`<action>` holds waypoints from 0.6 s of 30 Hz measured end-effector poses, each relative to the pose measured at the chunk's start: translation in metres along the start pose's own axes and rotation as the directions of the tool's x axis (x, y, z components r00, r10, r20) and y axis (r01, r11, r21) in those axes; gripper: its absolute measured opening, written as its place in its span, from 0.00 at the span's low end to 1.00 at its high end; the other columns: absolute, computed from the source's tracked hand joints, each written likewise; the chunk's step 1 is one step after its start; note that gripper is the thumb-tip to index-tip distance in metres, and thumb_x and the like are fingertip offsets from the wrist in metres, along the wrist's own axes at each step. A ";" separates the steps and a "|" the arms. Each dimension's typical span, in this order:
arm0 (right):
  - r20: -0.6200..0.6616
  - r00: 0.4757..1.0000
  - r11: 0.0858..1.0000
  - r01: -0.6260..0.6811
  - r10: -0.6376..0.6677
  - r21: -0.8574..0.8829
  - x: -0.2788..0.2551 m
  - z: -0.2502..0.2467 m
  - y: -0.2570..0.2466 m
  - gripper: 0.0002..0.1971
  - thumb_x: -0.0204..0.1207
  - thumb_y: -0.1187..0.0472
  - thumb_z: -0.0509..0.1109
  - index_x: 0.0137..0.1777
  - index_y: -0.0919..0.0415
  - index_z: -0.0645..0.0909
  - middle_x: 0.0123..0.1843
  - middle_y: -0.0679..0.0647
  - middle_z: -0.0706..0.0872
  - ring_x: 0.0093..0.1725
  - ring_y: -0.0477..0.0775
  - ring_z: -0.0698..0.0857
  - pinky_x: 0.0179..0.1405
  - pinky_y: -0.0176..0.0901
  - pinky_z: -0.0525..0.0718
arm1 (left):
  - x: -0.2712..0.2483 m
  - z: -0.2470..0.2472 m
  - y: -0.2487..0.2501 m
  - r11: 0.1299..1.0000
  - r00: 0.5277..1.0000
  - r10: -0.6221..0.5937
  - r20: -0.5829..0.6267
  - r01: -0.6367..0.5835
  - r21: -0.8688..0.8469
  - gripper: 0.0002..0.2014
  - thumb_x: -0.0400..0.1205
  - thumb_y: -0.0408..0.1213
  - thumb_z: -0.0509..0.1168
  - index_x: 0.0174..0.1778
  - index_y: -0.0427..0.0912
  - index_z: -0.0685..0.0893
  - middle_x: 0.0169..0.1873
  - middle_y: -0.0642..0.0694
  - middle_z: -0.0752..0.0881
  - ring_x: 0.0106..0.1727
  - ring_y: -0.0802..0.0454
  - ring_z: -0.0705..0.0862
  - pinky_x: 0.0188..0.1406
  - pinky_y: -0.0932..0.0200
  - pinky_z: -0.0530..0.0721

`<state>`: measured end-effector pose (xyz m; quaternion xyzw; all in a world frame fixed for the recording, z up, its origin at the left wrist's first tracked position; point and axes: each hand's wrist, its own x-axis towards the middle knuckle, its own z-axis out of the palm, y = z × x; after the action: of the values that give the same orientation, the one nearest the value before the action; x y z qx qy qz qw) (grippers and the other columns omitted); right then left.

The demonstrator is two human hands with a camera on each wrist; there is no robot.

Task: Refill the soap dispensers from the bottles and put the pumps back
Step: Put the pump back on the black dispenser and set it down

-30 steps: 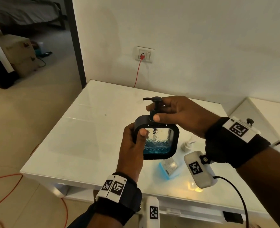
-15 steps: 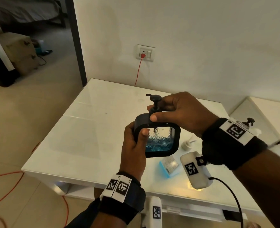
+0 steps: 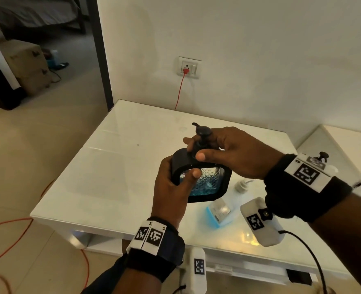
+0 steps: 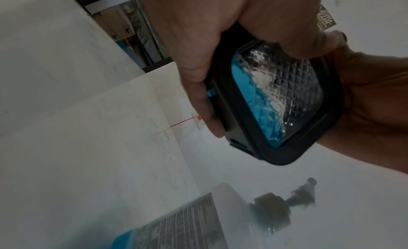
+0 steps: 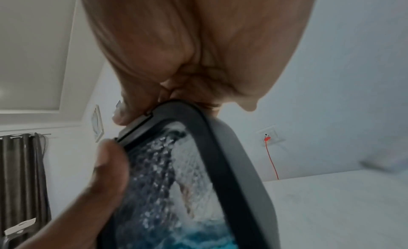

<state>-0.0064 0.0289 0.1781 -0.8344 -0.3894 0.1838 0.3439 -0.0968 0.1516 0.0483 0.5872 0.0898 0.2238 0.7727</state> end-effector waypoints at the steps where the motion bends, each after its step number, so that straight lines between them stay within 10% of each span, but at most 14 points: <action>1: -0.048 0.999 0.998 0.007 -0.010 -0.058 -0.001 0.005 -0.003 0.07 0.82 0.57 0.73 0.58 0.55 0.88 0.57 0.48 0.92 0.64 0.46 0.87 0.74 0.33 0.73 | -0.001 0.000 0.001 1.000 1.000 0.007 -0.019 -0.007 -0.001 0.27 0.73 0.51 0.83 0.63 0.49 0.81 0.56 0.46 0.87 0.52 0.69 0.89 0.41 0.73 0.86; 9: -0.362 0.932 0.981 -0.081 0.011 -0.178 0.003 0.037 -0.014 0.15 0.74 0.41 0.70 0.52 0.48 0.89 0.46 0.42 0.92 0.51 0.45 0.89 0.75 0.72 0.71 | 0.000 -0.003 0.000 1.000 0.994 0.019 -0.107 -0.017 0.027 0.26 0.74 0.51 0.81 0.65 0.51 0.81 0.58 0.49 0.88 0.53 0.68 0.88 0.42 0.71 0.86; 18: 0.057 0.998 0.985 -0.050 0.041 0.163 -0.004 -0.008 -0.010 0.16 0.83 0.61 0.71 0.70 0.55 0.83 0.67 0.47 0.89 0.66 0.42 0.87 0.69 0.36 0.82 | 0.003 -0.005 0.006 0.999 0.999 0.037 -0.009 -0.037 0.019 0.33 0.66 0.63 0.72 0.63 0.49 0.83 0.54 0.48 0.89 0.52 0.64 0.90 0.42 0.69 0.87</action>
<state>-0.0096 0.0267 0.1907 -0.8068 -0.3627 0.2452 0.3967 -0.0975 0.1586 0.0529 0.5948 0.0848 0.2400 0.7625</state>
